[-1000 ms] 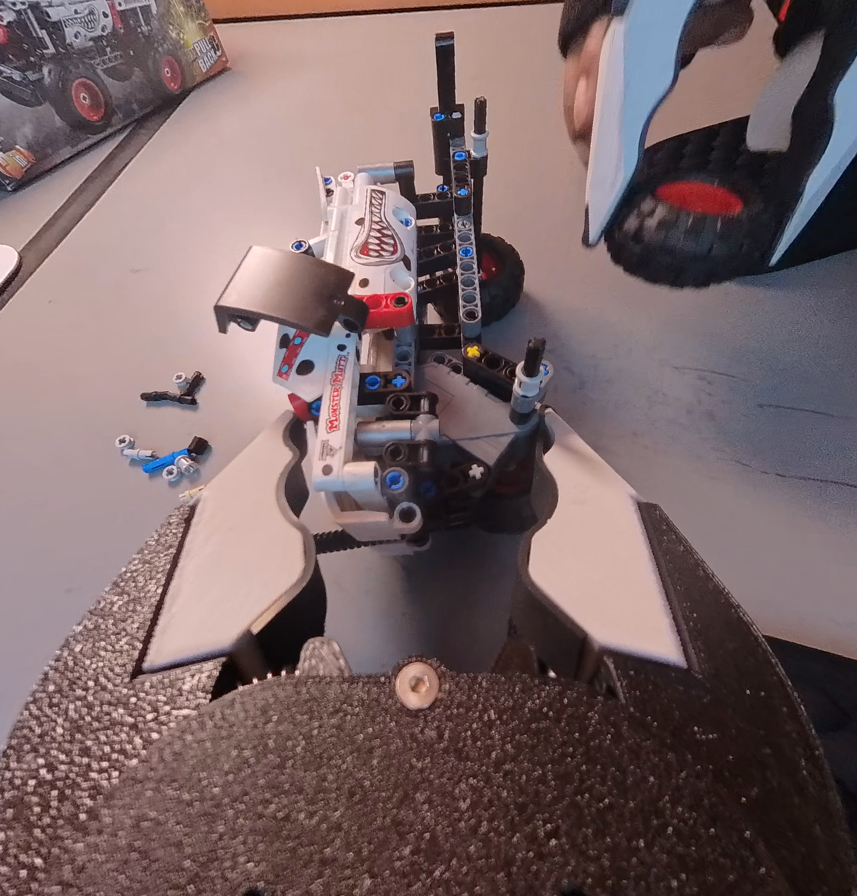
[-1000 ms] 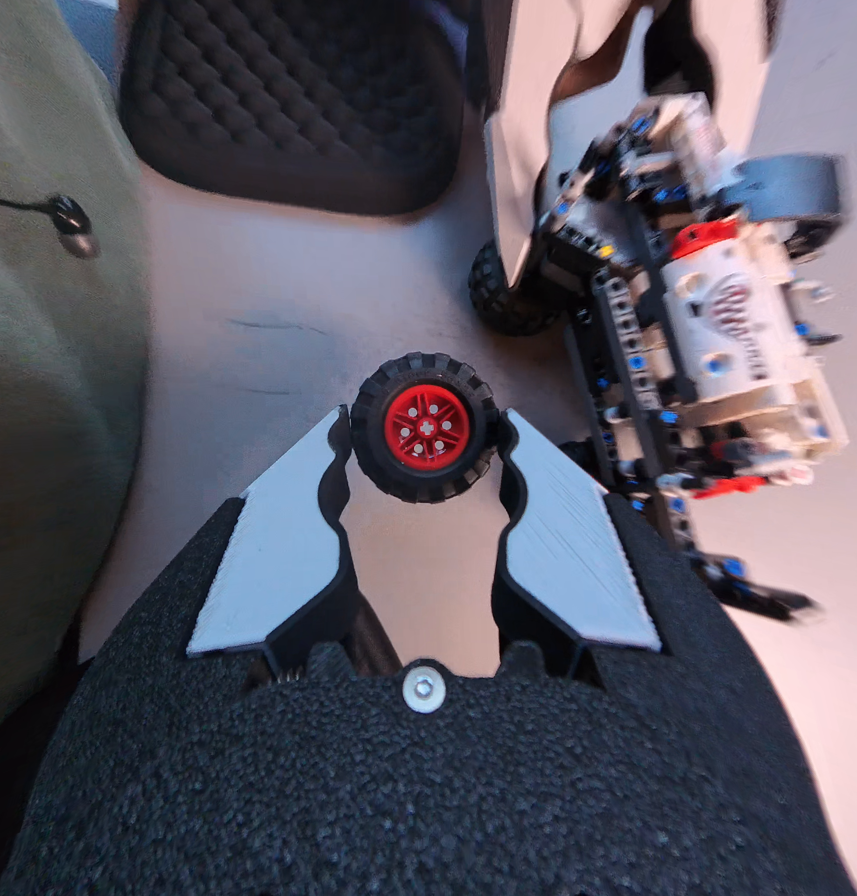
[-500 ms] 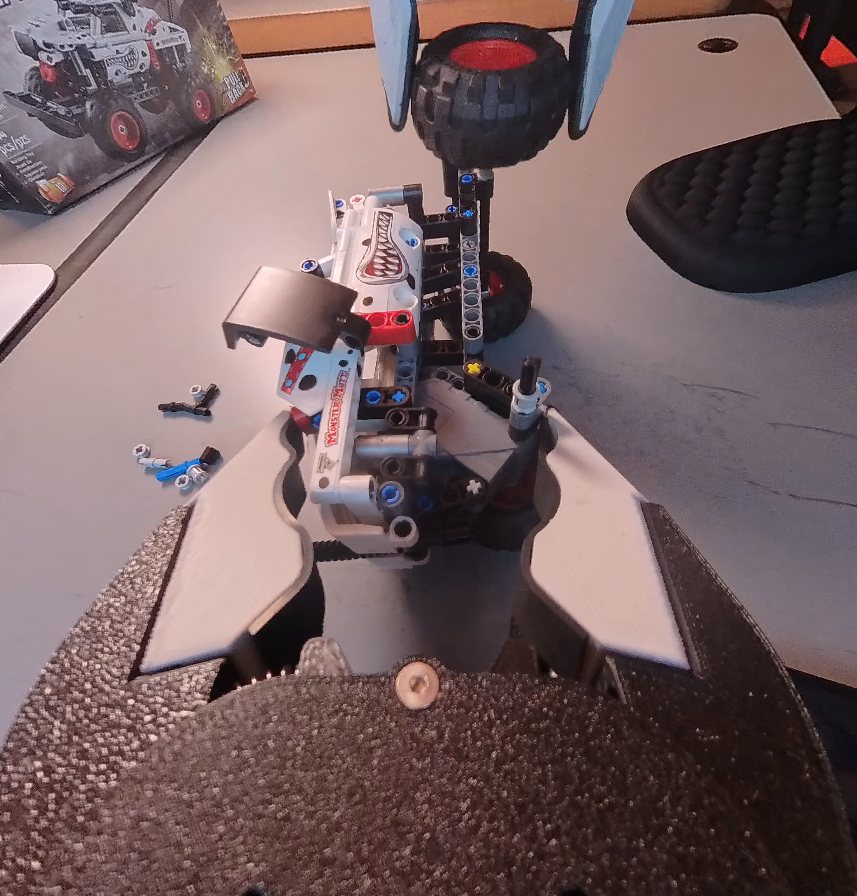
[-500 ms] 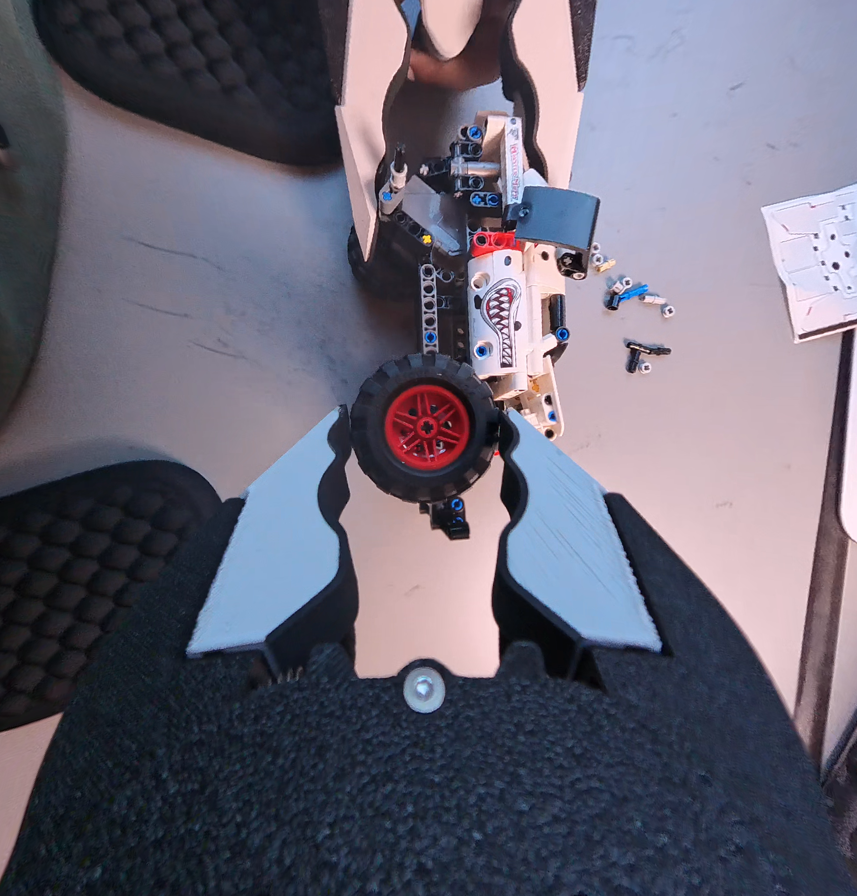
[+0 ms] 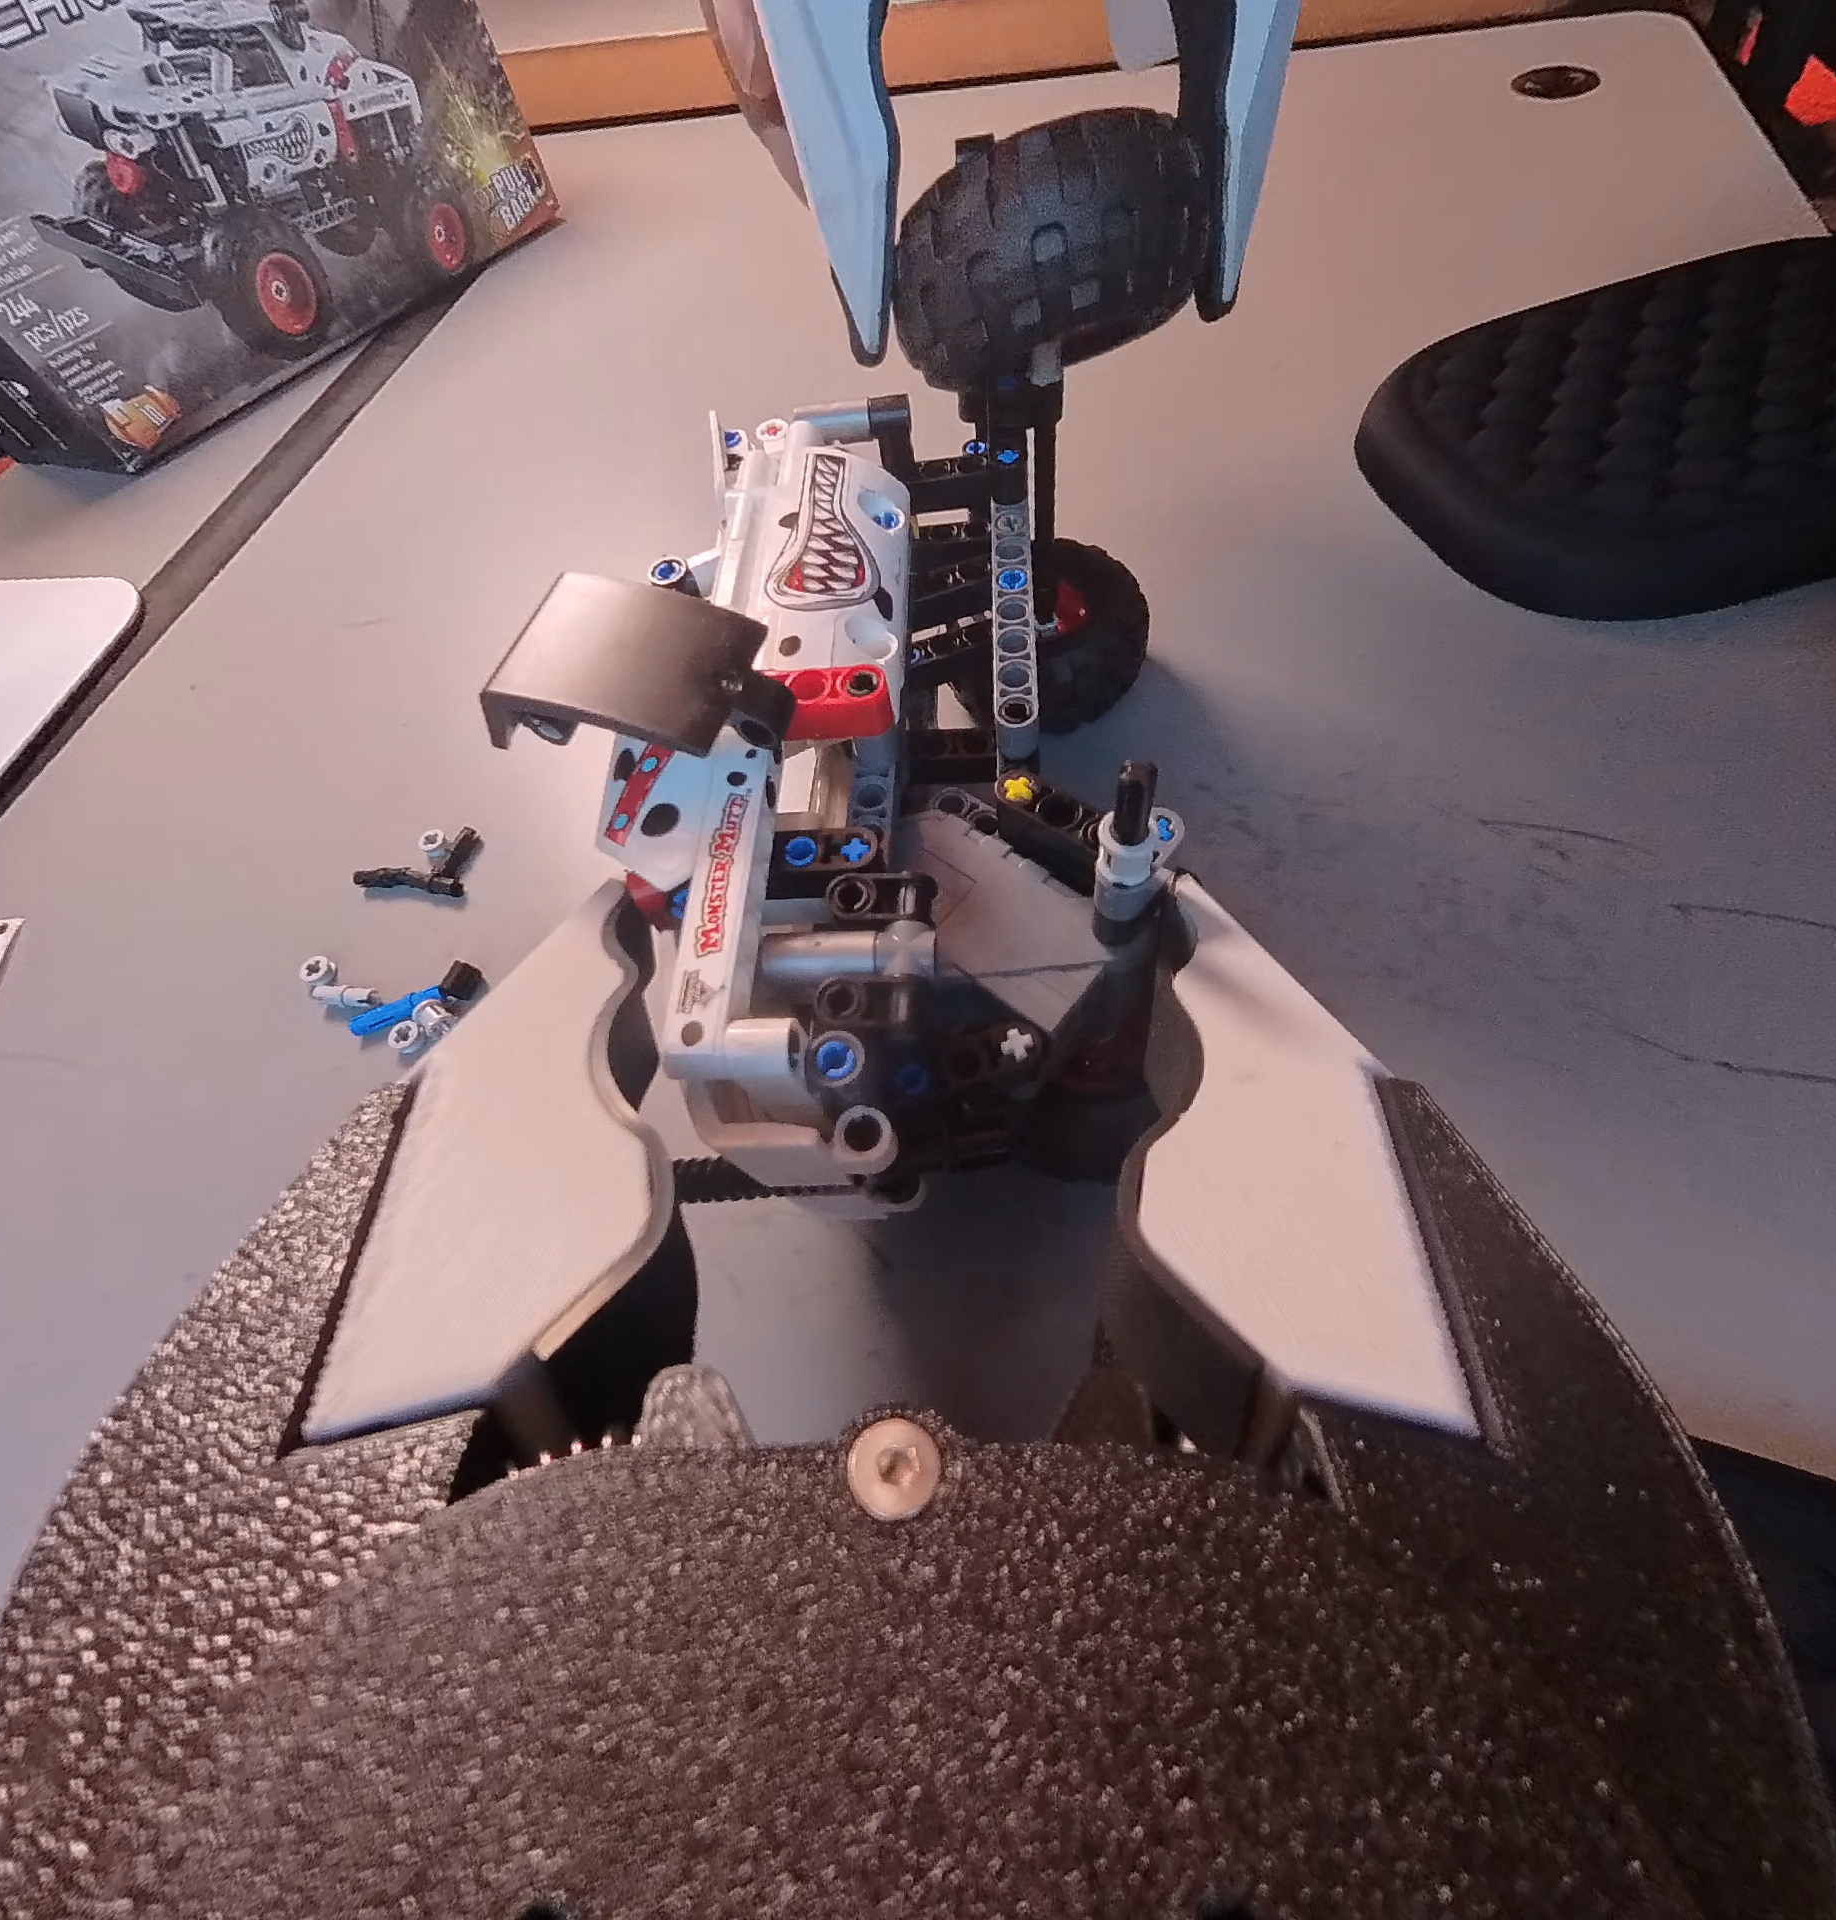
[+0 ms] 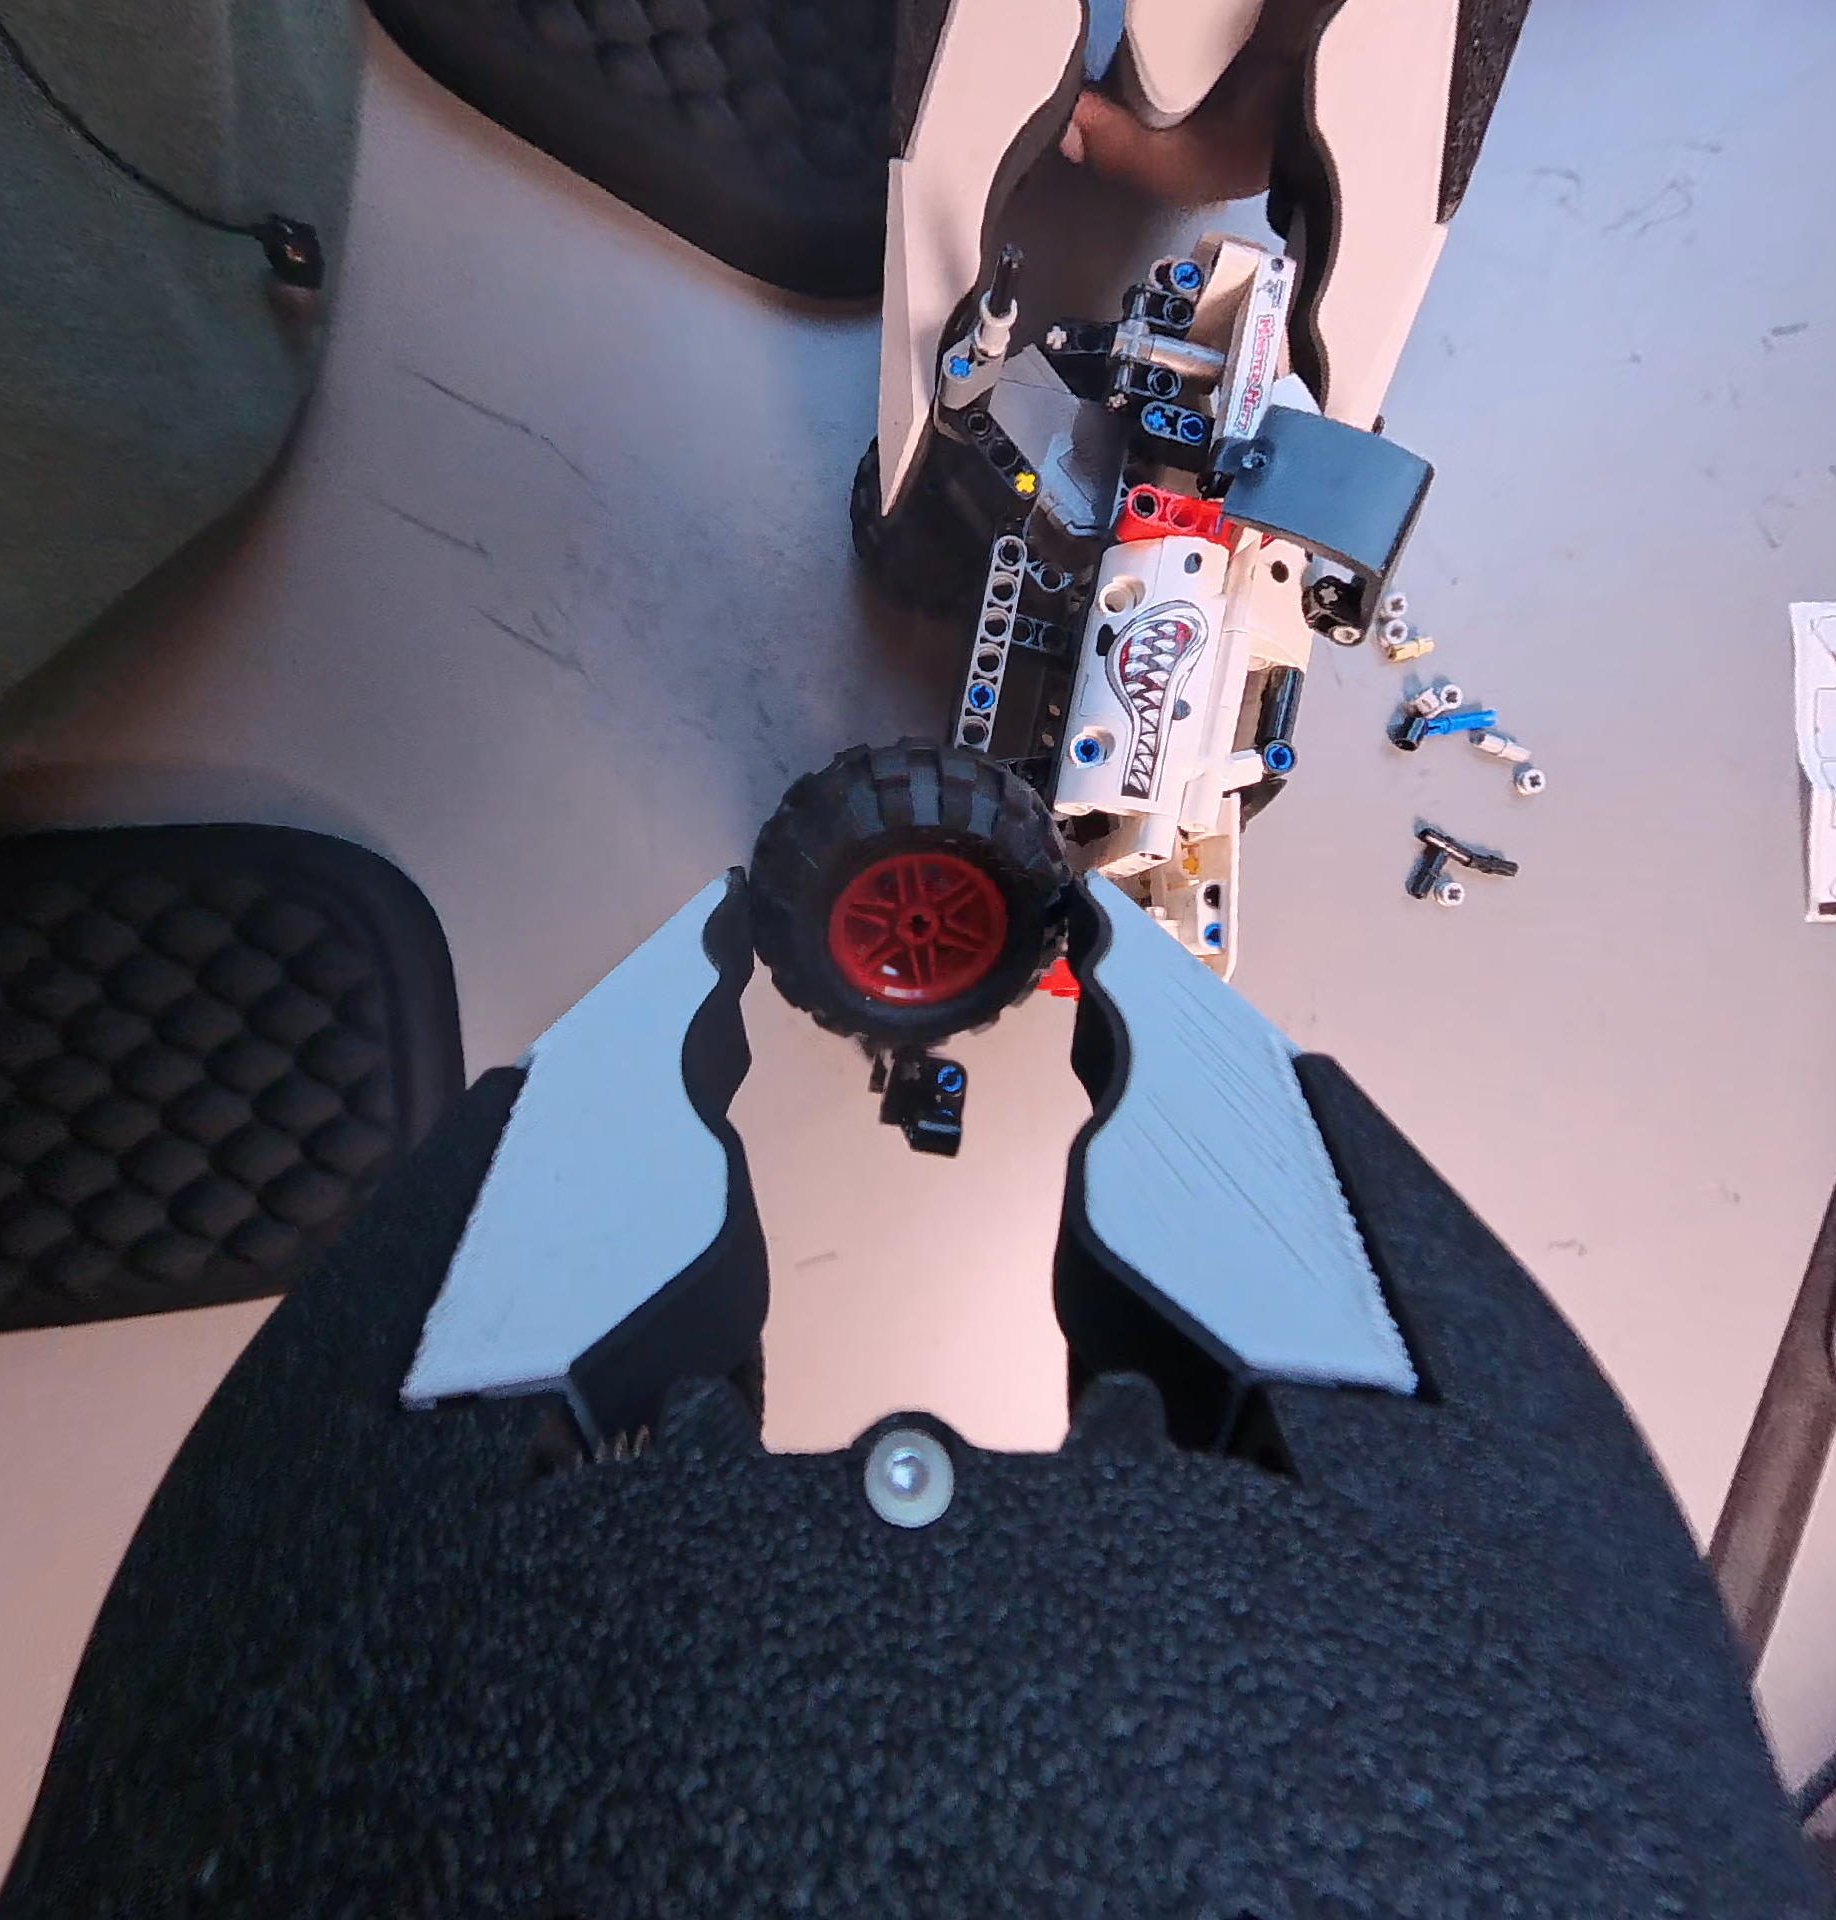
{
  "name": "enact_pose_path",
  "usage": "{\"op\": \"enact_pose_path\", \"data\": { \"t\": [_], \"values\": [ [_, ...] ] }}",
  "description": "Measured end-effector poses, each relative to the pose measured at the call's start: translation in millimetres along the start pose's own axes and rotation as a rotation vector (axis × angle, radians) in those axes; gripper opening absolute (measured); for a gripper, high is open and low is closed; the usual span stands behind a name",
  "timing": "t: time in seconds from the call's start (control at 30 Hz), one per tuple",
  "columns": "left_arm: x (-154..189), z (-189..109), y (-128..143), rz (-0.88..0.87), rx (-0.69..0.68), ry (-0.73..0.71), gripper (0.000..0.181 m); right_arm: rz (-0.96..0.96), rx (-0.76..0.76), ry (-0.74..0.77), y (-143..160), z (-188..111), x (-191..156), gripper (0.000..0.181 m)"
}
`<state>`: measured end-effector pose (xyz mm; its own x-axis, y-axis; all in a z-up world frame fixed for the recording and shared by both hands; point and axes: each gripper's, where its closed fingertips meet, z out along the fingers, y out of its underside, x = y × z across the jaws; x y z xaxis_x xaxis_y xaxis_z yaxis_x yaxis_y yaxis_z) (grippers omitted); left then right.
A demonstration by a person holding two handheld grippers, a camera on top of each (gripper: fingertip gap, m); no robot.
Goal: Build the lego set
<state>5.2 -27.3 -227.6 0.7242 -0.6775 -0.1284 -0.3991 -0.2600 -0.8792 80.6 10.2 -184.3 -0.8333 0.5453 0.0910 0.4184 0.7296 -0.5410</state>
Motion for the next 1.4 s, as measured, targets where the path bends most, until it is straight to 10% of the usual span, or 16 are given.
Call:
{"op": "enact_pose_path", "data": {
  "t": [0.97, 1.4],
  "values": [
    [2, -5, -9, -0.031, 0.039, 0.011, 0.096, -0.535, -0.245, 0.000, 1, 3, -3, 0.060],
    [0, 7, -63, -0.035, -0.208, 0.013, 0.090, -0.089, 0.032, 0.078, -7, 2, 1, 0.061]
  ]
}}
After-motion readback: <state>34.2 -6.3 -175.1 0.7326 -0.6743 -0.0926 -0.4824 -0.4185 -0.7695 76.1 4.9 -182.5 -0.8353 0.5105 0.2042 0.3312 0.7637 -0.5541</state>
